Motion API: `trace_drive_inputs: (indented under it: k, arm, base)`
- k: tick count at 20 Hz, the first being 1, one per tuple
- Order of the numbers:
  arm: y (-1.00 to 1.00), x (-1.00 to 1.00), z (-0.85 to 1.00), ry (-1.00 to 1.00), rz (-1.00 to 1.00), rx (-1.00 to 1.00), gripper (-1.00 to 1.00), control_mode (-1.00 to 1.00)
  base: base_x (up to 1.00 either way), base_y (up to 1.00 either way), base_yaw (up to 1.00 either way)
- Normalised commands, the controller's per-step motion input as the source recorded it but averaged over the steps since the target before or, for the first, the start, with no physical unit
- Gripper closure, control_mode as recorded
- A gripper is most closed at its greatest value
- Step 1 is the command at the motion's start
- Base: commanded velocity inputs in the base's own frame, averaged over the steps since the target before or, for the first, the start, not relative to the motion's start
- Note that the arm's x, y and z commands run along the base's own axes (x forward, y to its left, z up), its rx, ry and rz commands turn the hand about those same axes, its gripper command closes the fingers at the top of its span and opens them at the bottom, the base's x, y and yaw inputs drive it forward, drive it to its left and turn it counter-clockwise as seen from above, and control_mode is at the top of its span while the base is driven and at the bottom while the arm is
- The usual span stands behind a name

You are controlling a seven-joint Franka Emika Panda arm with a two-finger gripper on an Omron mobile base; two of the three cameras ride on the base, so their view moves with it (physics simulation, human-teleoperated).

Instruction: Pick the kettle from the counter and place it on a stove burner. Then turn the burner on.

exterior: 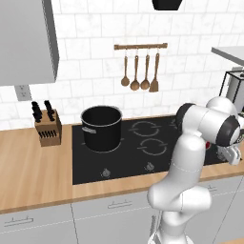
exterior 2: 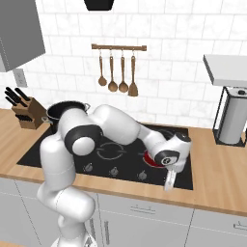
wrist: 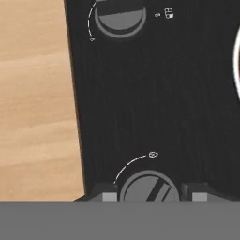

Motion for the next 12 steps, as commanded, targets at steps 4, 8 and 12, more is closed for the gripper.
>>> trace_drive_inputs:
  k: [4, 8, 12]
  arm:
    - [0.00, -0.49, 0.00, -0.10, 0.72, -0.01, 1.00, -1.00]
    - [0.00, -0.40, 0.00, -0.14, 0.72, 0.00, 1.00, -1.00]
    - [0.00, -0.32, 0.00, -0.23, 0.72, 0.00, 1.00, -1.00]
  base:
    - [0.00, 0.00, 0.00]
    - [0.00, 0.00, 0.00]
    - [0.00, 0.00, 0.00]
